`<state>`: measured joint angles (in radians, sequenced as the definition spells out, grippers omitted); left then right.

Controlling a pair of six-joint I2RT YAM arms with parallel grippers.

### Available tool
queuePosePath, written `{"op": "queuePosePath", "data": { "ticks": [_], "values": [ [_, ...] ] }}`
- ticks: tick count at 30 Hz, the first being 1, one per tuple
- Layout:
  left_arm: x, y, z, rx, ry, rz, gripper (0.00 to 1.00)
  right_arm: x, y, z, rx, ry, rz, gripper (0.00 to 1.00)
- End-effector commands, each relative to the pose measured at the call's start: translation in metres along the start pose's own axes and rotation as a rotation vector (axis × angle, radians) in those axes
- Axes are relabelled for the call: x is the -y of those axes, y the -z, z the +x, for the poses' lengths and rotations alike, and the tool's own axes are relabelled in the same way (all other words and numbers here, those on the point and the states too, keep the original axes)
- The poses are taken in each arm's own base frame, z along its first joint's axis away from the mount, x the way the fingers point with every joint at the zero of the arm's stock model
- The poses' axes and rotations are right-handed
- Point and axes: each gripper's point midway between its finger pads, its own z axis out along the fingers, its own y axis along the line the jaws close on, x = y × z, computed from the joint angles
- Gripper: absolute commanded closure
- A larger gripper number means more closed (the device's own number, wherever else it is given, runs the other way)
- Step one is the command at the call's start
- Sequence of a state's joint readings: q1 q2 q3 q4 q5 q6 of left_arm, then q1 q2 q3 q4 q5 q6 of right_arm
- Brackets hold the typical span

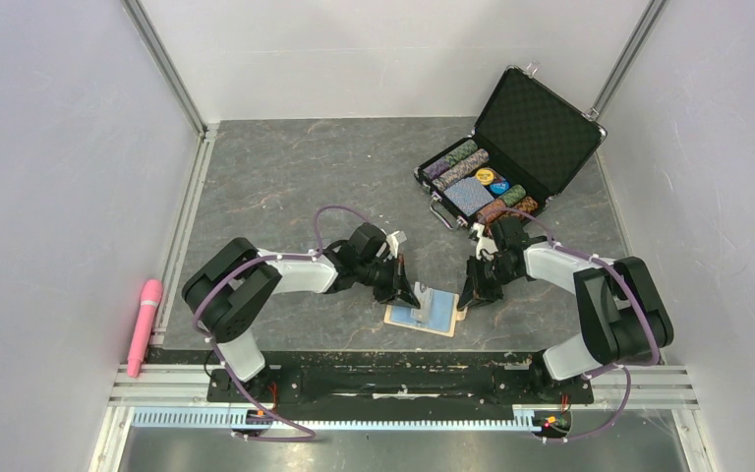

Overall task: Put the credit cards into the card holder
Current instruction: Insert the credit card into the card holder.

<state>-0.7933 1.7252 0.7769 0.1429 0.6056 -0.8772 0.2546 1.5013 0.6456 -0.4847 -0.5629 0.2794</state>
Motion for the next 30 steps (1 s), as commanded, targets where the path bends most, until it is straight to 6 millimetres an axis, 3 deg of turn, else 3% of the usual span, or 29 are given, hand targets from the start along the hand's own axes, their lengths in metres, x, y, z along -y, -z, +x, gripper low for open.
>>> {"op": "queuePosePath", "data": {
  "ticks": [1, 8, 23, 30],
  "values": [
    [-0.01, -0.001, 0.007, -0.03, 0.053, -0.056, 0.98, 0.001, -0.005, 0.001, -0.001, 0.009, 0.001, 0.89],
    [-0.012, 0.009, 0.003, -0.007, 0.036, -0.131, 0.98, 0.0, -0.007, 0.001, -0.006, 0.013, -0.003, 0.89],
    [0.011, -0.008, 0.011, -0.078, -0.025, -0.078, 0.98, 0.0, -0.011, 0.003, -0.019, 0.018, -0.01, 0.89],
    [0.009, -0.014, 0.01, -0.08, -0.003, -0.078, 0.98, 0.001, -0.014, 0.005, -0.024, 0.016, -0.016, 0.89]
  ]
}}
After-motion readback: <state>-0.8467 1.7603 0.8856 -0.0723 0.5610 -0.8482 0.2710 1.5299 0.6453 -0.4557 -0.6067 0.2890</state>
